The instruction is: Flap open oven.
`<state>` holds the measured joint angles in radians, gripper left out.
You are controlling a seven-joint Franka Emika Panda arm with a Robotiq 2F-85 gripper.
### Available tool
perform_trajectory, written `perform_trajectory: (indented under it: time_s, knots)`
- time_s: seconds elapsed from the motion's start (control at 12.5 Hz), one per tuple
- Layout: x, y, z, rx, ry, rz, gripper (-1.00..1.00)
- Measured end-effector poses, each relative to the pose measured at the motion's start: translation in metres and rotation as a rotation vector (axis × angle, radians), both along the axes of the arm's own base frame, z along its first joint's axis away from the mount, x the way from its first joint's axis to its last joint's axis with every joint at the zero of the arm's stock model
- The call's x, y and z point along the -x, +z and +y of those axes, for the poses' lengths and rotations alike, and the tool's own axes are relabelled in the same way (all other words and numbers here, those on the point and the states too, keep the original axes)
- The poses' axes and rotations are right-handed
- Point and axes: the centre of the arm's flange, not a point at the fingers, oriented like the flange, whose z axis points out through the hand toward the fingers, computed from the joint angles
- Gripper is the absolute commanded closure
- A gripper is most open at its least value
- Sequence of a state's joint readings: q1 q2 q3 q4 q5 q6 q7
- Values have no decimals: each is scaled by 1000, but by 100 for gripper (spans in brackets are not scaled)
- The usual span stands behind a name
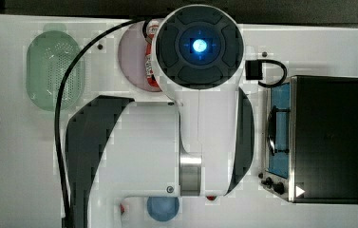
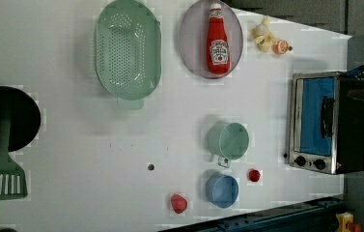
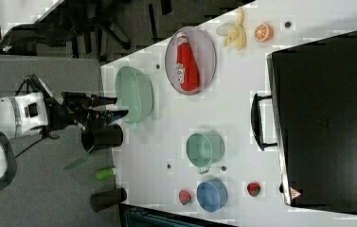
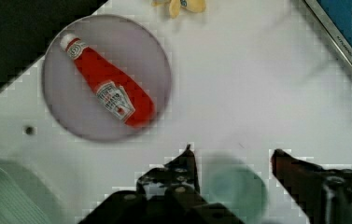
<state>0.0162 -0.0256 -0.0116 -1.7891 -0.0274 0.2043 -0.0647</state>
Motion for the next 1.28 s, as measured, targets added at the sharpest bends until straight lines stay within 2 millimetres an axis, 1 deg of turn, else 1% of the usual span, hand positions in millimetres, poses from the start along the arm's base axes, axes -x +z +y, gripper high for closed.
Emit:
perform_trajectory:
  time_s: [0.08, 0.16, 0.24, 0.32, 0.4, 0.48, 0.56, 0.64, 0.72, 0.8, 0.96, 1.04, 1.28]
  knots:
    - [34, -6, -6, 4, -21, 100, -59]
    - [71, -2, -15, 2, -47, 158, -81]
    - [98, 14, -23, -5, -70, 149, -99]
    - [117, 41, -30, -12, -90, 97, -100]
    - [129, 69, -34, -21, -103, 30, -100]
    - [138, 94, -37, -28, -119, -30, -90]
    - [145, 112, -38, -28, -127, -74, -65]
    - [148, 122, -38, -28, -130, -95, -38]
    - [148, 122, -39, -27, -132, -93, -15]
    - [144, 117, -39, -28, -134, -82, 9]
    - [133, 95, -40, -26, -142, -30, 56]
    - [126, 82, -42, -17, -145, -3, 65]
    - [113, 43, -42, -9, -139, 76, 65]
